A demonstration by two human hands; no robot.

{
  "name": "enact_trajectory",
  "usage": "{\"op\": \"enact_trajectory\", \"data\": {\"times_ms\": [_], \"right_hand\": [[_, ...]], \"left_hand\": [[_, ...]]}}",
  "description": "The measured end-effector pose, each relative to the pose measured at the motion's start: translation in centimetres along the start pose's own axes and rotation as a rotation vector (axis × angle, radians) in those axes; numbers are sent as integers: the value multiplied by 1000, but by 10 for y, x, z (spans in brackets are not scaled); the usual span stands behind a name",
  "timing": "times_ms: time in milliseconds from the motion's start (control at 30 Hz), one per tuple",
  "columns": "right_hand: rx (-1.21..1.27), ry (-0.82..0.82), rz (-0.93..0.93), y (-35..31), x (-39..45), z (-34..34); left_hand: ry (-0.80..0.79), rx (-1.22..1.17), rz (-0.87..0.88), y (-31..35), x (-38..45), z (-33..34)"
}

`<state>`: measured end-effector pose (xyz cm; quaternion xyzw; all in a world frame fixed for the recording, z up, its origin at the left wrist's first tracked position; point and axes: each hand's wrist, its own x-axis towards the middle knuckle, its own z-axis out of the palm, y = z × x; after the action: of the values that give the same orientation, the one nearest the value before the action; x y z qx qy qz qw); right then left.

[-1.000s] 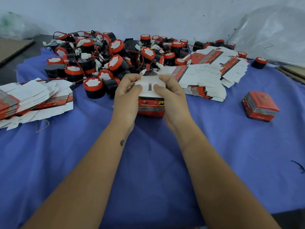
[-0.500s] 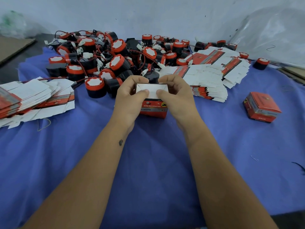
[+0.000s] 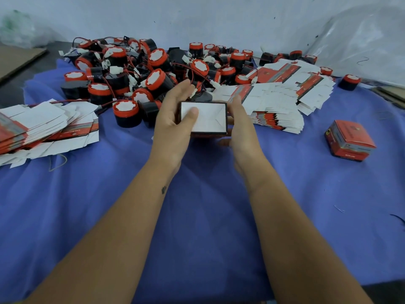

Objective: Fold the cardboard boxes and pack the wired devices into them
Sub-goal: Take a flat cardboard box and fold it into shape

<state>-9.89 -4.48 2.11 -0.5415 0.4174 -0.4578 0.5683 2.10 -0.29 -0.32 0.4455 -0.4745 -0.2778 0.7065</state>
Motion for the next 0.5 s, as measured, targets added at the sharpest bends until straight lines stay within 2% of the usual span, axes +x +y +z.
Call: {"op": "enact_trajectory", "data": {"times_ms": [133,300,367,433,500], "right_hand": [[150,13,-225,1,-4,-2],[164,-7,-330,4,-3,-3],[211,0,-296,5,-2,-2],[203,54,-236,7,2,-3],[85,92,-160,9,4,-4]], "left_hand": [[-23,-123,-281,-3,-2,9],[20,-70,-437,-4,0,7],[52,-75,-417,-3,0,5],[197,-102,-343,-1,4,-1],[370,-138,-224,1,8,-9]]}}
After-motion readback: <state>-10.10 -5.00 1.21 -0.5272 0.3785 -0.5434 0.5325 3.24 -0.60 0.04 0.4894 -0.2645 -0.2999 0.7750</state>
